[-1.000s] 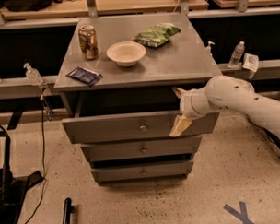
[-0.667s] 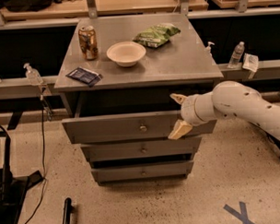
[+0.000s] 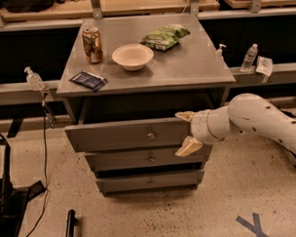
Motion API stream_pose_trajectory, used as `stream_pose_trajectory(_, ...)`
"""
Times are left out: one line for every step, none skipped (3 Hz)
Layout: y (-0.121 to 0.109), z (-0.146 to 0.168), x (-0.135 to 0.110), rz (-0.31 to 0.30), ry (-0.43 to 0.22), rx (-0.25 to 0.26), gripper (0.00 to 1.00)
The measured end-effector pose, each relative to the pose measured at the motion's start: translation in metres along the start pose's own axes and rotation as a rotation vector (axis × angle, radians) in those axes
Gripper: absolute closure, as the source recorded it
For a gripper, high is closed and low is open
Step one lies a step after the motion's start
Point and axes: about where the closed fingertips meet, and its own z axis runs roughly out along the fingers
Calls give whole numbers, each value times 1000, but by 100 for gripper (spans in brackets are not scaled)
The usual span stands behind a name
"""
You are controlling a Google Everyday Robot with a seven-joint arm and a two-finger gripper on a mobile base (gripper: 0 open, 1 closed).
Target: Close top drawer
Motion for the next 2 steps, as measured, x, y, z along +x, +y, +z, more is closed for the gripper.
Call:
stream_pose_trajectory(12,0,2,9,-40,-8,51)
stream_pose_trajectory(19,8,15,38,-55,-19,82)
